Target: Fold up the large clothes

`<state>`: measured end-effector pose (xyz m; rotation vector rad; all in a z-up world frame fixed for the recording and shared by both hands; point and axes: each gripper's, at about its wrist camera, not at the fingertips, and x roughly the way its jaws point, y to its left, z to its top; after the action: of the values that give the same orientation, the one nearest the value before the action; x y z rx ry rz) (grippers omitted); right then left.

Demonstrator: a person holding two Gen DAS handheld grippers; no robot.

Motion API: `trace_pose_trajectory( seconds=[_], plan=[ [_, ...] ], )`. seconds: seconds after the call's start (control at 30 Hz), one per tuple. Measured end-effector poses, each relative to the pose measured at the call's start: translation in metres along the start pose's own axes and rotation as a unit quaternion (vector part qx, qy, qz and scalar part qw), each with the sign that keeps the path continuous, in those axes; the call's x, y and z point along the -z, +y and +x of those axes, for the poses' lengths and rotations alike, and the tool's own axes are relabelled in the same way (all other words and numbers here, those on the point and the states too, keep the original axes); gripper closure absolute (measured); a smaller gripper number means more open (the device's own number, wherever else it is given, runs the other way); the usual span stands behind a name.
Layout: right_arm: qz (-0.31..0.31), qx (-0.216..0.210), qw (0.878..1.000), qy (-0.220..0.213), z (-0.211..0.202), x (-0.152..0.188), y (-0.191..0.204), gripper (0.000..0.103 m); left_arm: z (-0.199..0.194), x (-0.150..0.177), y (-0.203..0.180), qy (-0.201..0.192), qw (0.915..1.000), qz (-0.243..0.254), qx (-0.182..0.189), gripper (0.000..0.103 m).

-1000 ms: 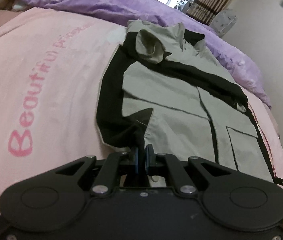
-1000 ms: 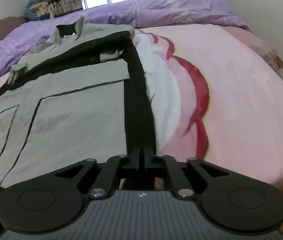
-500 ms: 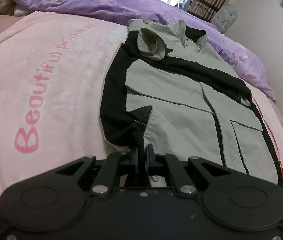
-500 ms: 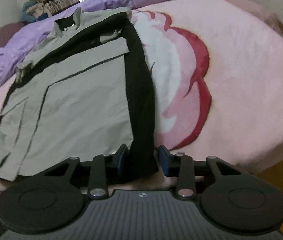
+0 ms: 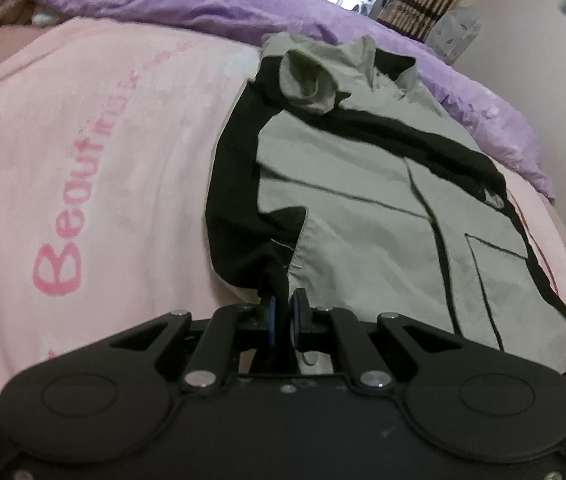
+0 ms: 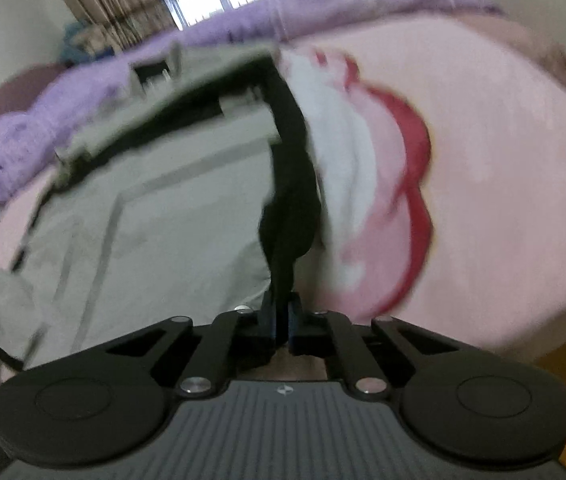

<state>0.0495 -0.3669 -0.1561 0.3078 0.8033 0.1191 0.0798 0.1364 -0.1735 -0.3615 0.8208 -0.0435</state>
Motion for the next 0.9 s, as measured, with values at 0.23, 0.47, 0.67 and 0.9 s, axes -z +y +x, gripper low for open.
trace_pose_trajectory(
  seconds=[0.23, 0.47, 0.67, 0.9],
  plan=[
    [0.023, -0.014, 0.994, -0.109, -0.016, -0.047, 0.018, 0.101, -0.009, -0.031, -0.011, -0.048, 0.9986, -0.003, 0.023, 0.097],
    [-0.021, -0.022, 0.988, -0.152, 0.012, -0.092, 0.048, 0.101, 0.009, -0.067, -0.024, -0.062, 0.9975, 0.017, 0.031, 0.097],
    [-0.005, -0.033, 0.983, -0.181, 0.028, -0.12, 0.05, 0.101, 0.022, -0.099, -0.024, -0.088, 0.9958, -0.008, 0.025, 0.098],
    [0.008, -0.04, 0.982, -0.184, 0.061, -0.163, 0.041, 0.101, 0.051, -0.148, -0.029, -0.112, 0.9934, -0.009, 0.022, 0.098]
  ],
)
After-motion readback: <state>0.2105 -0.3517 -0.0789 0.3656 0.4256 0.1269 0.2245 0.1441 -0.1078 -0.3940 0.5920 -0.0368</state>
